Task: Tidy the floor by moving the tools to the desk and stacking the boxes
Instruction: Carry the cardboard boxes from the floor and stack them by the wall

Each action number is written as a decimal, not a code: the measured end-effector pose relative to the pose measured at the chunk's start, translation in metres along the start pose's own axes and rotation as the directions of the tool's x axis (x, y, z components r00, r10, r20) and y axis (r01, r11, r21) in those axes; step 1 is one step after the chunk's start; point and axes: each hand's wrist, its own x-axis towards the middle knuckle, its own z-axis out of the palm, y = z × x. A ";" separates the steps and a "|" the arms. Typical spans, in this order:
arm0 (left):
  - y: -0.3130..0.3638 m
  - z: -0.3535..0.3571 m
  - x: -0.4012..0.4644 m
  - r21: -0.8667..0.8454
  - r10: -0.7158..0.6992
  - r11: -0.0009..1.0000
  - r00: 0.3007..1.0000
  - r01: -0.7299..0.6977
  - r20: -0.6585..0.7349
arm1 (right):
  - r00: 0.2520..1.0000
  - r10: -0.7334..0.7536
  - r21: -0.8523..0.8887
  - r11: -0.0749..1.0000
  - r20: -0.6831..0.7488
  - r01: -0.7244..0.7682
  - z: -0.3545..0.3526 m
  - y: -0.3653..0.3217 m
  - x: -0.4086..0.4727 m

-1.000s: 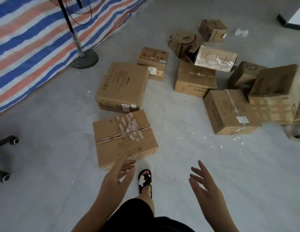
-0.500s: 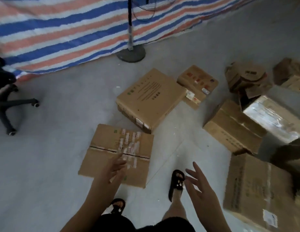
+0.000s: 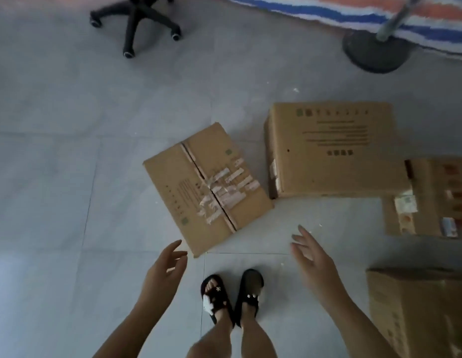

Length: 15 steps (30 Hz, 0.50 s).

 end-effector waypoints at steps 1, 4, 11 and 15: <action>-0.022 0.021 0.021 -0.023 -0.058 0.998 0.998 0.058 -0.020 | 1.000 -0.005 -0.035 0.999 0.019 0.006 0.007 0.020 0.035; -0.088 0.086 0.092 -0.124 -0.213 0.971 0.973 0.202 -0.082 | 0.998 -0.032 -0.140 0.989 0.048 0.038 0.041 0.081 0.143; -0.240 0.207 0.223 -0.498 -0.598 0.729 0.790 0.469 -0.132 | 0.992 -0.126 -0.389 0.914 0.003 0.117 0.129 0.209 0.333; -0.289 0.231 0.250 -0.656 -0.515 0.673 0.853 0.342 -0.084 | 0.992 0.019 -0.133 0.991 -0.122 -0.035 0.143 0.252 0.378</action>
